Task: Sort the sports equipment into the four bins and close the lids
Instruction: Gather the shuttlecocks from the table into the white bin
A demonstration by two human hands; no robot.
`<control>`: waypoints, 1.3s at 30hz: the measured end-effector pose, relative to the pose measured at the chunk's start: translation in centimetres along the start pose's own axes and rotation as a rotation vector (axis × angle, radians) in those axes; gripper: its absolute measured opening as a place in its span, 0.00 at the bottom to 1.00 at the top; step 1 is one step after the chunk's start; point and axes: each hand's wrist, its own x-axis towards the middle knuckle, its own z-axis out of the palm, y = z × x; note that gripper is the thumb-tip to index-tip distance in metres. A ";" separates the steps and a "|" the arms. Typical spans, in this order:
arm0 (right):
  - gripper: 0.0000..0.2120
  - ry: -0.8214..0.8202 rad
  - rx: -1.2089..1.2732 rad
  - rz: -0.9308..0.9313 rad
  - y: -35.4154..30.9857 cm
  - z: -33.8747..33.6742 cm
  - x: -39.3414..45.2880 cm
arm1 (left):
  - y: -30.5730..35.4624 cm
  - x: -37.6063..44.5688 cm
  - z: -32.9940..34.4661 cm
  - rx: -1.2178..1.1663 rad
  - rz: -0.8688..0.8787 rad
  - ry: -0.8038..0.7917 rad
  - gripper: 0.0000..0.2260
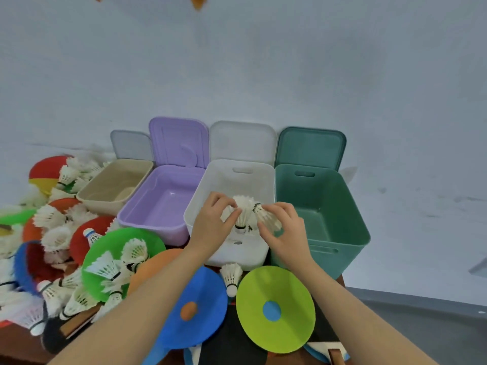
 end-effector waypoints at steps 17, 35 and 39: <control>0.14 -0.204 -0.208 0.119 1.8 5.2 3.8 | -6.7 2.4 -2.0 0.406 -0.164 -0.432 0.17; 0.18 -0.447 -0.316 0.174 1.8 8.2 -8.4 | -5.7 -9.5 -5.4 0.315 -0.232 -0.434 0.13; 0.25 -0.636 -0.524 0.239 2.2 9.6 -9.8 | -7.1 -11.2 -4.5 0.384 -0.276 -0.627 0.17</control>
